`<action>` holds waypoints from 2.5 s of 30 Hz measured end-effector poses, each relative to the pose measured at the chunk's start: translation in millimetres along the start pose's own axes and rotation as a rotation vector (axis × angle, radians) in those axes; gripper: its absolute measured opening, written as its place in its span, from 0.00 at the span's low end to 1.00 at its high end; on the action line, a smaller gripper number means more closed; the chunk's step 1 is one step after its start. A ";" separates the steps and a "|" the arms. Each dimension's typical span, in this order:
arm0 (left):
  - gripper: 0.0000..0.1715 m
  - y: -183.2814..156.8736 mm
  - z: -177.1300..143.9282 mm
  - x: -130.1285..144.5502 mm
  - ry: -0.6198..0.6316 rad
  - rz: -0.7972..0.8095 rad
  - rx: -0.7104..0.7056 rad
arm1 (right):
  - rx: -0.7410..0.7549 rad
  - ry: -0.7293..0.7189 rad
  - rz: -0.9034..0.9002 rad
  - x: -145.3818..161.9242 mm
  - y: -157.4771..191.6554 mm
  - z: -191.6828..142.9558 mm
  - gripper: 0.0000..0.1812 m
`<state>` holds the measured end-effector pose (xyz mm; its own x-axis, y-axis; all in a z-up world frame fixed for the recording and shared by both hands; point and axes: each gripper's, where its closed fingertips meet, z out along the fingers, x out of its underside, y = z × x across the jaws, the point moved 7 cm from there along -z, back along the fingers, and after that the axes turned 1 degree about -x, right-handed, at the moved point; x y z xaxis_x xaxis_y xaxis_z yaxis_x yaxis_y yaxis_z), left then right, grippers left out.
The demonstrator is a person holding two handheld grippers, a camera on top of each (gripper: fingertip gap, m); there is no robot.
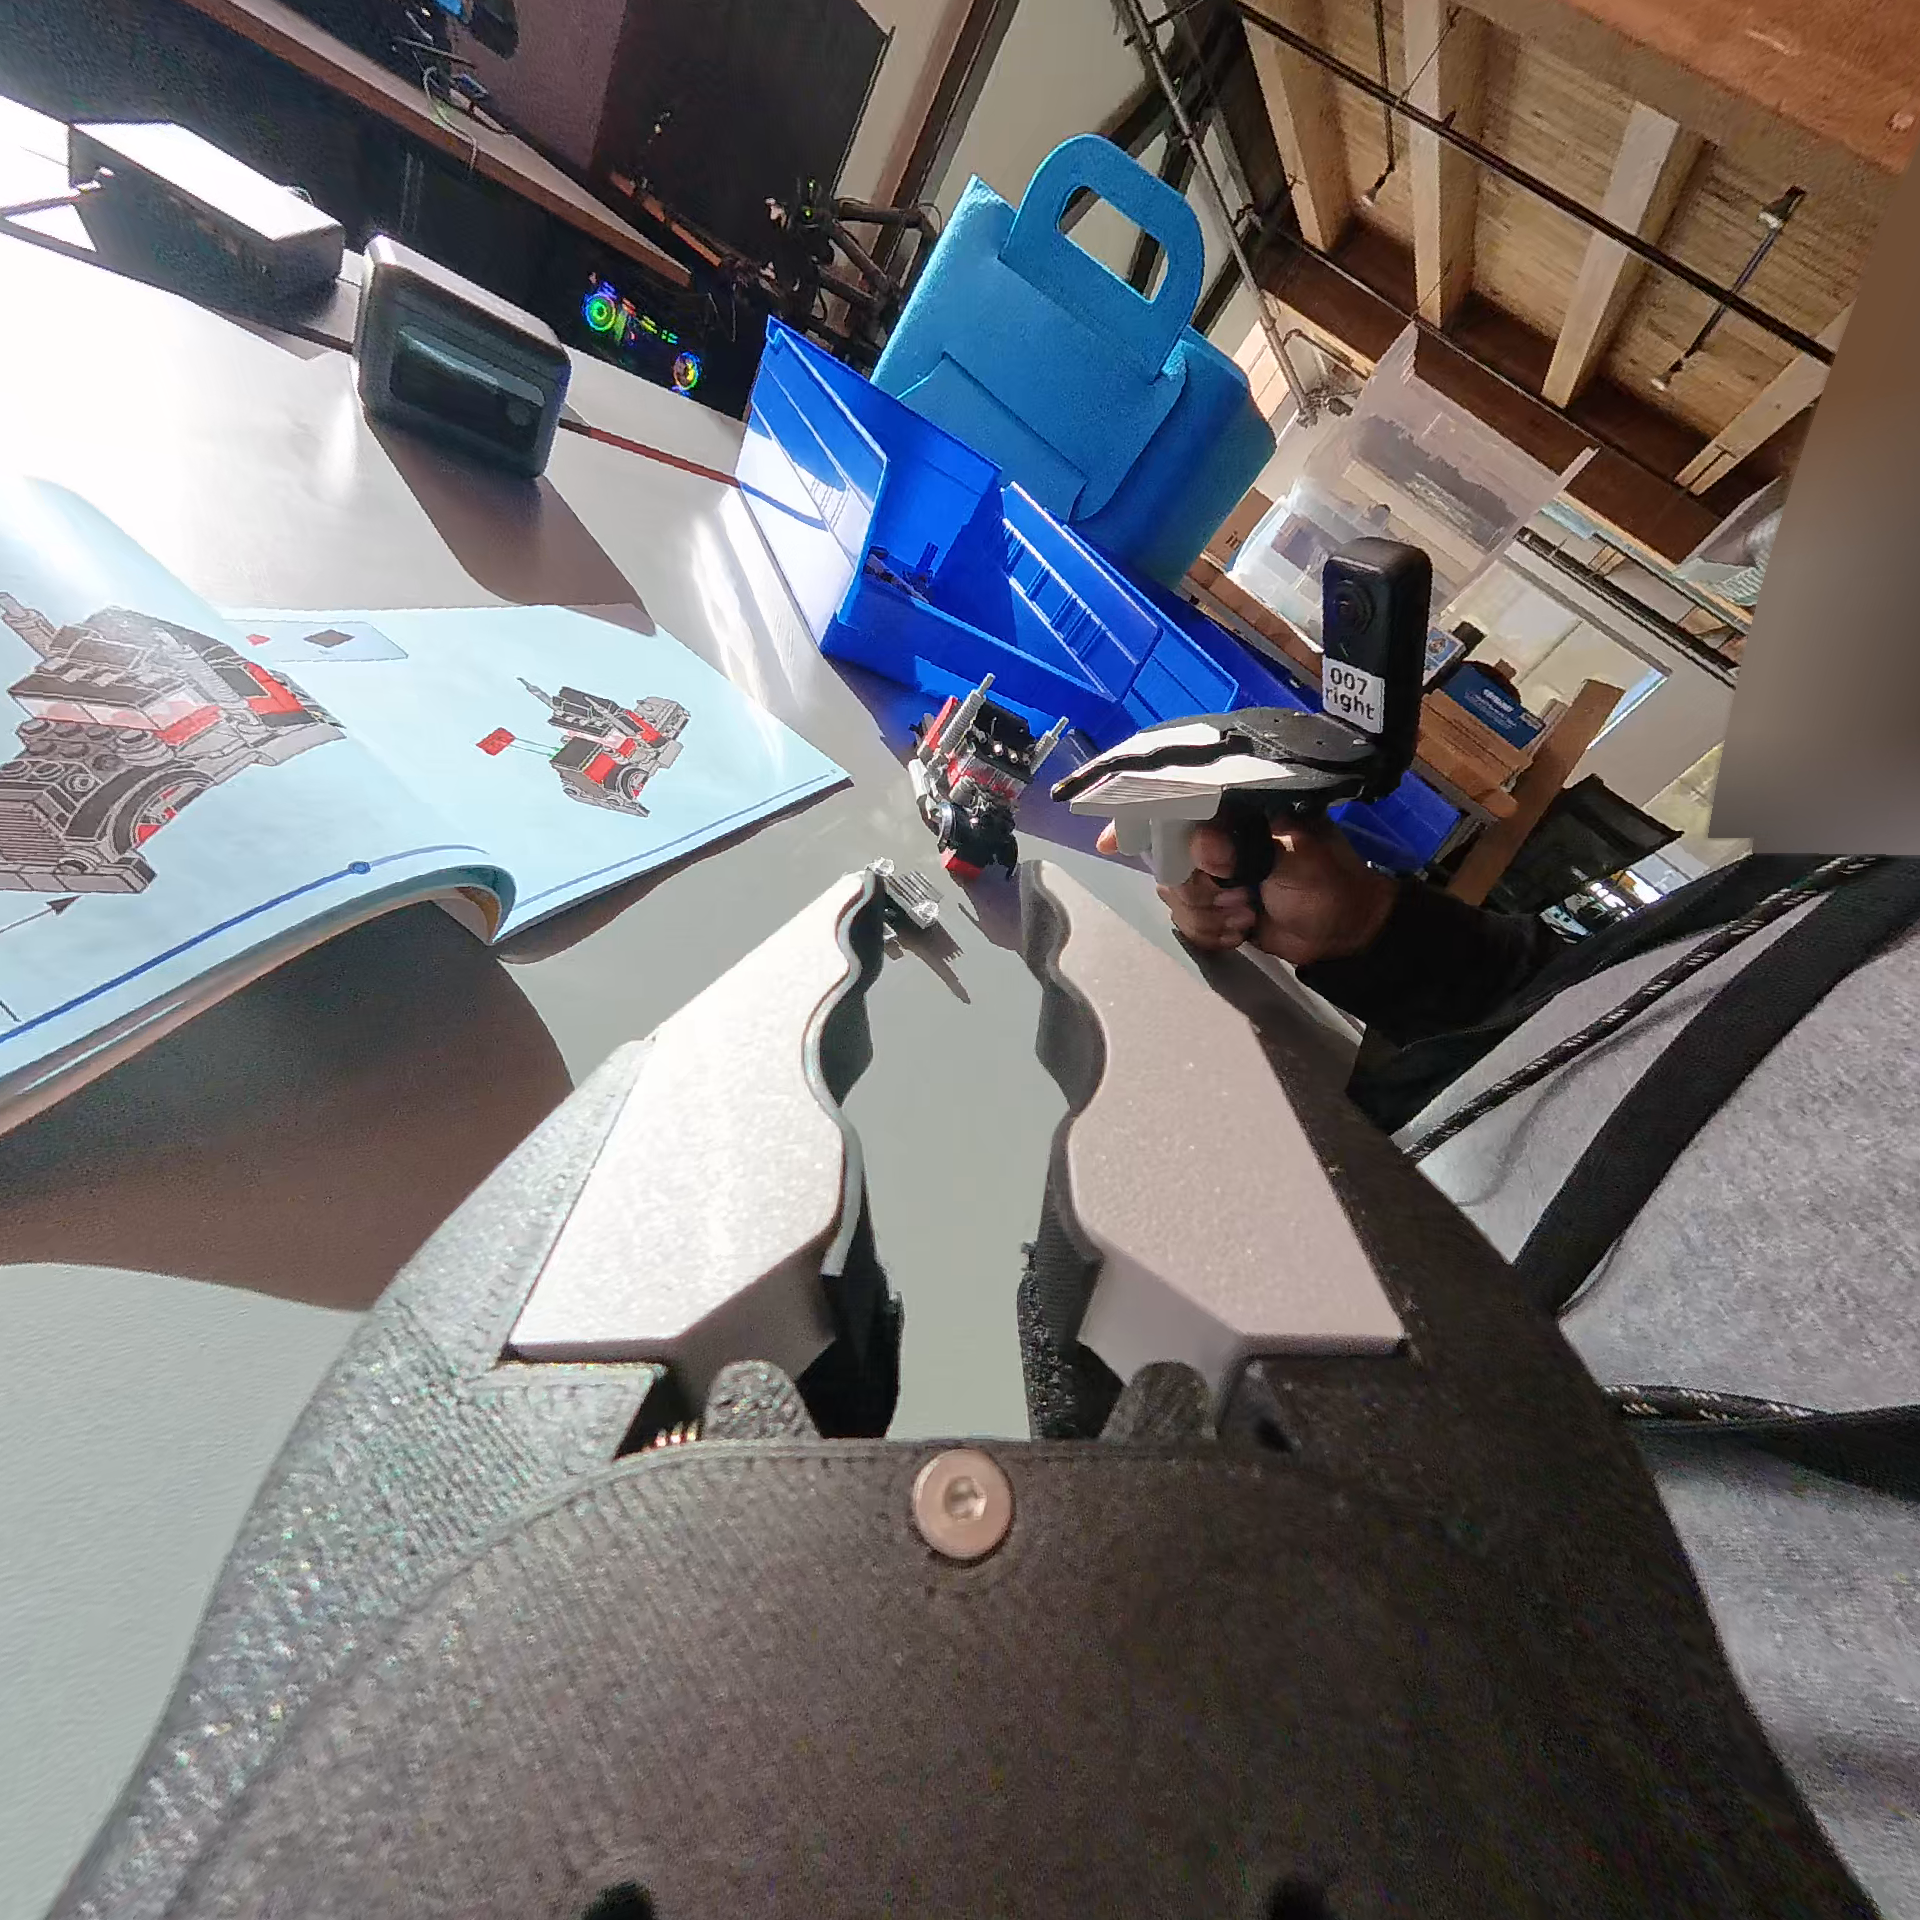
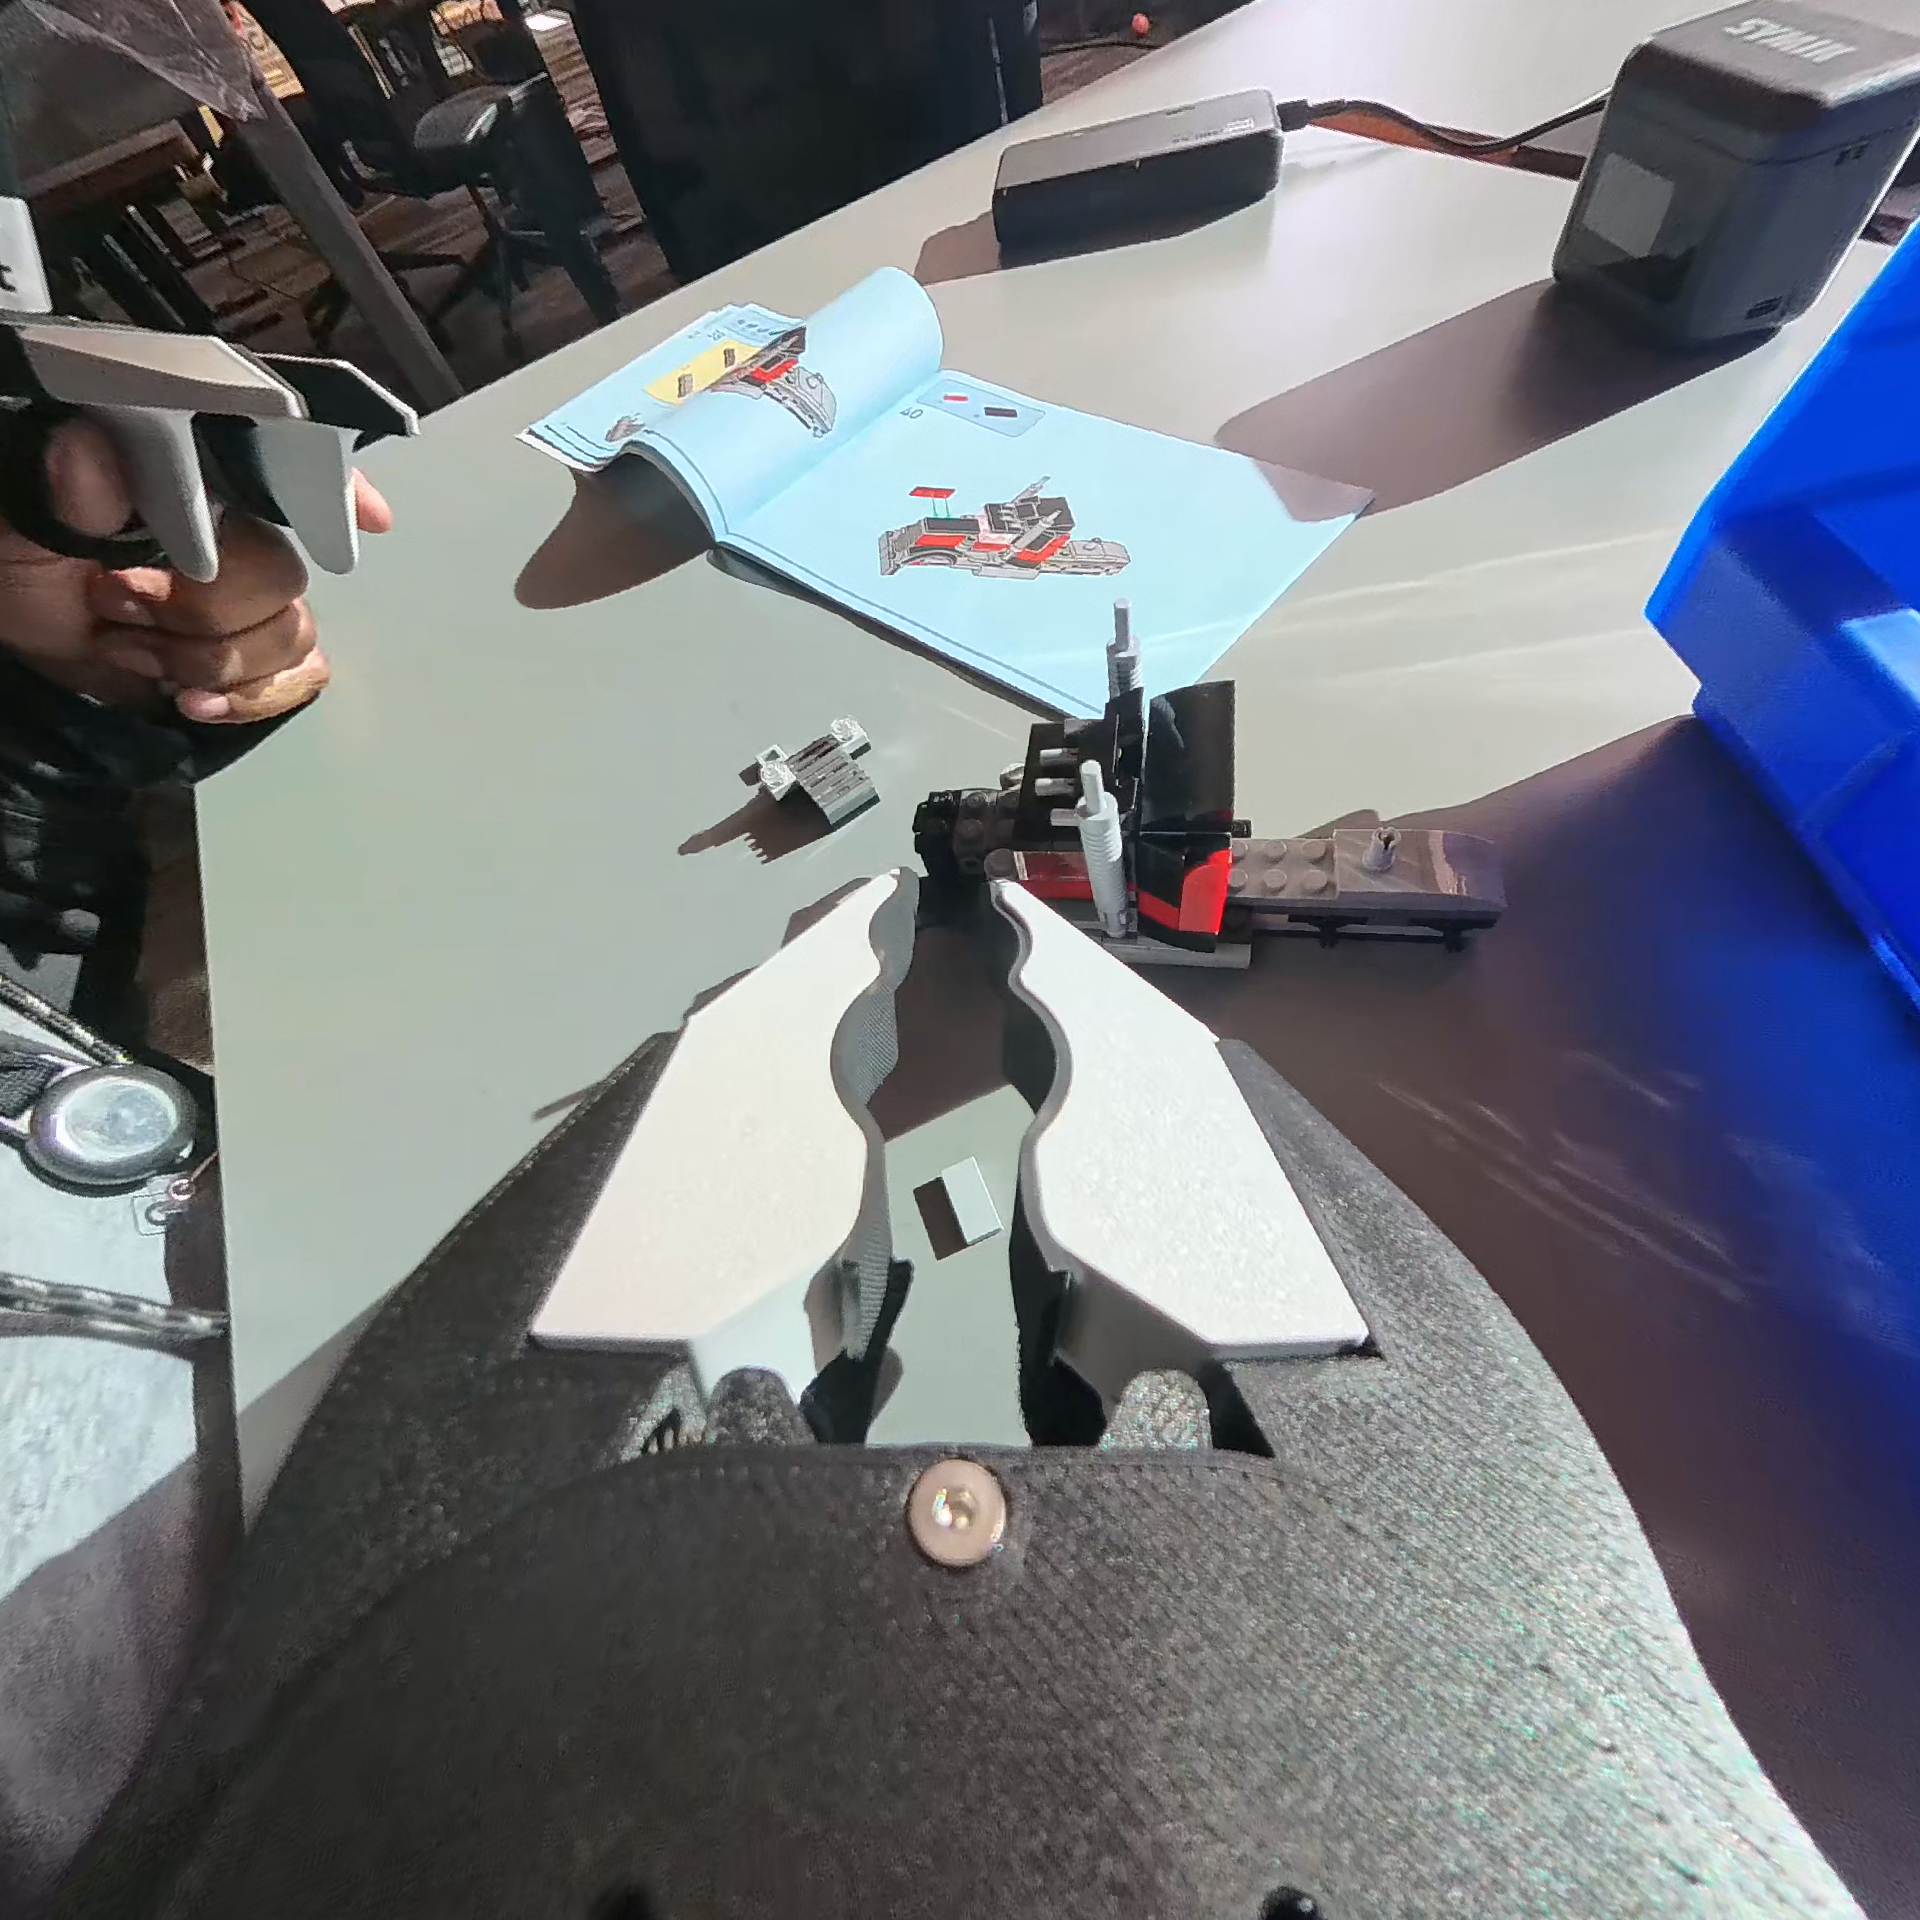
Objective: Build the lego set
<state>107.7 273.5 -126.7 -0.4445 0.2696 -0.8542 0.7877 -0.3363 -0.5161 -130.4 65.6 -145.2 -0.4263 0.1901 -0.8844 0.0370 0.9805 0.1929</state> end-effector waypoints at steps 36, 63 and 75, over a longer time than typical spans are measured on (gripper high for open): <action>0.15 4.4 2.3 1.7 0.024 -0.026 -0.038 | -0.031 -0.074 0.059 -3.4 -5.3 -8.0 0.07; 0.22 10.4 81.1 -29.7 -0.072 0.150 -0.327 | -0.163 -0.259 0.227 7.9 -35.5 -70.7 0.10; 0.18 30.8 58.0 -12.5 0.052 0.146 -0.616 | -0.139 -0.217 0.235 5.1 -45.9 -60.7 0.09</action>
<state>112.8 207.5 -135.6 -0.3051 0.3088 -0.9008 0.9464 0.2039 -0.2506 -189.1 18.5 -132.8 -0.2183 0.4307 -0.8757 -0.0181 0.8954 0.4449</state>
